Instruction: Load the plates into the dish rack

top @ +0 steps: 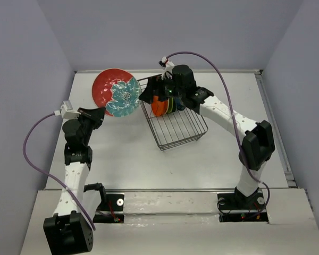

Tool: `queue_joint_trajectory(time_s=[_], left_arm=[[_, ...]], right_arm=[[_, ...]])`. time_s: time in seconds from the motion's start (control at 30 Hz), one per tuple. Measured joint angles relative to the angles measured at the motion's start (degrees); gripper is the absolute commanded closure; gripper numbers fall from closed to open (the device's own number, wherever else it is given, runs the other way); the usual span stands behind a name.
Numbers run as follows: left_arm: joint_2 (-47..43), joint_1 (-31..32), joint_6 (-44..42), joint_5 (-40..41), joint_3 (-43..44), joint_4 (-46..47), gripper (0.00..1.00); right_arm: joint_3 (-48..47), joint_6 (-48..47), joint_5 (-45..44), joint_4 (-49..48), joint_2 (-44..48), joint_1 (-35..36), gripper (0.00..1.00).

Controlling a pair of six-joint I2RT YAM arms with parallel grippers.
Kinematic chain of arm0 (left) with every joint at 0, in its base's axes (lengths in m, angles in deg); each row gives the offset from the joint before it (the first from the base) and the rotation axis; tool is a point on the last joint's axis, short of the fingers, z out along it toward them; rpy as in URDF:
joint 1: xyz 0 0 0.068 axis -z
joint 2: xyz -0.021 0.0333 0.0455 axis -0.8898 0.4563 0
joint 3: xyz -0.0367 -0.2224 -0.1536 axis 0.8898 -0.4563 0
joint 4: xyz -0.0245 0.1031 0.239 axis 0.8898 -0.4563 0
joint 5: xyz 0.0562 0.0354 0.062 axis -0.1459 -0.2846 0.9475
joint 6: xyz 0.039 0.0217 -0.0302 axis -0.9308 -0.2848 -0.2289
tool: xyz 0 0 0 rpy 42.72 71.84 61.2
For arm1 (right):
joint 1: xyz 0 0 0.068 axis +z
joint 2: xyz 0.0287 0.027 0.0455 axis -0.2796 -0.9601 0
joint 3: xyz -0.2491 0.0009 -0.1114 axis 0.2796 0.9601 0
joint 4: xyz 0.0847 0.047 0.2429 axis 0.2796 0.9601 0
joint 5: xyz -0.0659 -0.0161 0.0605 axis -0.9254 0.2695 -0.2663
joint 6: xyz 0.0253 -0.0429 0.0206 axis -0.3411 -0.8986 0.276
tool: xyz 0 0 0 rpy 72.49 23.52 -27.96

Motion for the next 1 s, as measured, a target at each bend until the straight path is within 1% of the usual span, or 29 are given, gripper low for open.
queue_joint_trajectory(time_s=[0.13, 0.23, 0.33, 0.37, 0.4, 0.43, 0.47, 0.5, 0.53, 0.57, 0.6, 0.63, 0.67, 0.7, 0.73, 0.77, 0.8, 0.9, 1.0], left_arm=[[0.2, 2.4, -1.2, -2.8, 0.9, -0.5, 0.94], [0.5, 4.1, -1.2, -5.5, 1.4, -1.4, 0.94], [0.7, 5.7, -0.8, -8.3, 2.0, -1.5, 0.94], [0.7, 6.1, -0.4, -9.5, 2.0, -1.4, 0.95], [0.7, 6.4, -0.2, -10.2, 2.0, -1.2, 0.95], [0.7, 6.6, 0.1, -11.2, 2.0, -1.0, 0.94], [0.7, 6.8, 0.3, -12.0, 2.0, -0.9, 0.94], [0.7, 7.1, 0.4, -12.3, 2.0, -0.9, 0.92], [0.6, 7.1, 0.2, -12.2, 2.0, -0.9, 0.83], [0.5, 6.6, 1.2, -10.3, 2.0, -2.4, 0.73], [0.7, 5.9, 1.7, -10.5, 2.0, -2.8, 0.51], [0.8, 6.1, 1.8, -10.8, 2.0, -2.9, 0.41], [0.7, 6.4, 1.1, -11.0, 2.0, -2.8, 0.33], [0.6, 6.8, 0.7, -11.7, 2.2, -2.1, 0.20], [0.4, 7.2, 0.0, -11.8, 2.4, -2.1, 0.16], [0.2, 7.4, -0.7, -12.3, 2.6, -2.2, 0.03], [0.1, 7.5, -2.4, -12.5, 3.2, -3.1, 0.01], [0.0, 7.7, -7.5, -11.9, 5.7, -7.3, 0.01], [-0.9, 9.6, -13.4, -9.0, 7.4, -11.2, 0.01]], right_arm=[[-3.2, 1.5, 2.5, 0.0, -4.2, -2.3, 0.00], [-3.8, 2.3, 3.5, 0.0, -5.8, -3.1, 0.00], [-3.8, 2.7, 4.6, -0.1, -6.3, -3.3, 0.05], [-3.7, 3.0, 5.2, -0.1, -6.4, -3.3, 0.21], [-3.7, 3.3, 5.6, -0.4, -6.4, -3.3, 0.30], [-3.5, 3.5, 6.1, -1.1, -6.4, -3.3, 0.42], [-2.8, 4.1, 6.5, -2.7, -6.2, -3.3, 0.79], [-1.7, 4.7, 6.4, -3.9, -6.0, -3.3, 0.90], [-0.8, 5.8, 7.4, -5.3, -5.7, -3.5, 0.93], [0.7, 8.5, 11.0, -7.9, -4.9, -4.9, 0.93], [2.0, 10.4, 12.5, -9.9, -3.9, -5.4, 0.93], [2.7, 11.0, 12.8, -10.9, -3.3, -5.5, 0.93], [4.1, 11.7, 13.0, -12.2, -2.0, -5.5, 0.93], [5.4, 11.2, 12.4, -12.9, -0.7, -5.0, 0.93], [6.5, 11.3, 11.8, -12.9, 0.4, -4.6, 0.93], [7.2, 11.1, 10.6, -12.6, 1.2, -4.2, 0.93], [7.3, 10.6, 9.4, -11.8, 1.6, -3.9, 0.93], [7.3, 9.6, 3.1, -8.3, 3.0, -2.9, 0.93], [7.1, 7.3, -4.4, -3.7, 4.3, -2.1, 0.93]])
